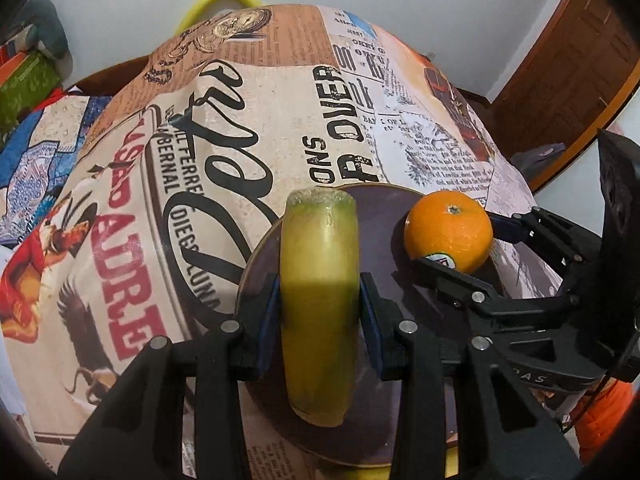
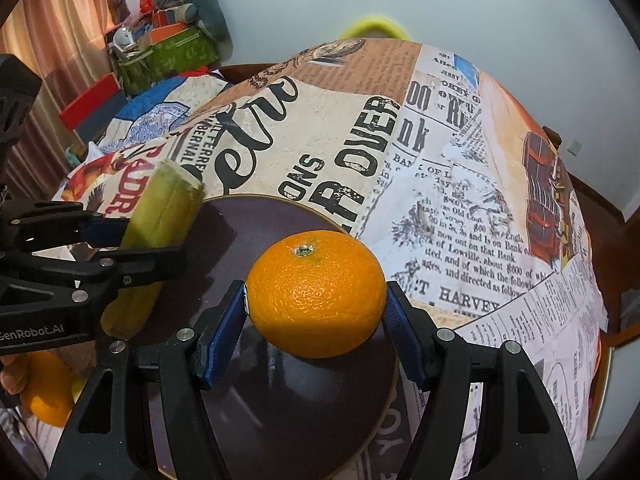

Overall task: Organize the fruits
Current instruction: 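Lower the orange onto the plate and open the right tool while the left tool releases the banana there, then move the right tool to the pink pomelo segment while the left tool approaches the large orange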

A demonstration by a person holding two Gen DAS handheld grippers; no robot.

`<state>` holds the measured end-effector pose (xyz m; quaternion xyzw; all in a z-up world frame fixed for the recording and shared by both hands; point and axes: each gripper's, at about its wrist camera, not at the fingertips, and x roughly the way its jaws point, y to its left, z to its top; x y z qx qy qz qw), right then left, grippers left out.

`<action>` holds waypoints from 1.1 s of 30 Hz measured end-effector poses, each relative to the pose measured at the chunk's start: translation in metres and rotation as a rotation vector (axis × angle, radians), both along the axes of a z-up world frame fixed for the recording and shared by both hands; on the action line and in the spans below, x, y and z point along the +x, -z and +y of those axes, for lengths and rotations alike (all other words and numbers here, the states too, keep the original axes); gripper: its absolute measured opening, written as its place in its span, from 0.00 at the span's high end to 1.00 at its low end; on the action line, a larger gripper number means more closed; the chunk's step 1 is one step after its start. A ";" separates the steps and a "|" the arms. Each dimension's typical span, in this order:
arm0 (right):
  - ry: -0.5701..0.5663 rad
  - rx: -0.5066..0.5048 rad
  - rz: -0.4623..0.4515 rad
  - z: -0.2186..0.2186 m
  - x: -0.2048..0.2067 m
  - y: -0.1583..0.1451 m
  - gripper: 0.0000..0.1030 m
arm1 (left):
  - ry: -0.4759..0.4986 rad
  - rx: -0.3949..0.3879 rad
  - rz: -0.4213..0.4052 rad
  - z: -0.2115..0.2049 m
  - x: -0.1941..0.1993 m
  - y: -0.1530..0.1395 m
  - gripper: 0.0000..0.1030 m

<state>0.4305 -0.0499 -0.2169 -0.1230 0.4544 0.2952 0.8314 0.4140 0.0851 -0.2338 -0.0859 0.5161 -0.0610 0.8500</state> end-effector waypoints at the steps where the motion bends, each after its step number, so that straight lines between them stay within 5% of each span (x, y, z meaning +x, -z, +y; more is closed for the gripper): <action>1: 0.001 0.000 -0.002 0.000 0.000 0.000 0.37 | -0.005 -0.007 -0.011 0.001 -0.001 -0.001 0.63; 14: -0.007 0.034 -0.098 -0.010 -0.023 -0.034 0.28 | -0.012 0.039 -0.143 0.002 -0.037 -0.047 0.63; 26: 0.036 0.104 -0.214 -0.041 -0.081 -0.082 0.24 | -0.016 0.047 -0.270 0.000 -0.113 -0.106 0.63; 33: 0.045 0.114 -0.267 -0.063 -0.128 -0.093 0.23 | -0.011 0.061 -0.287 0.000 -0.163 -0.113 0.61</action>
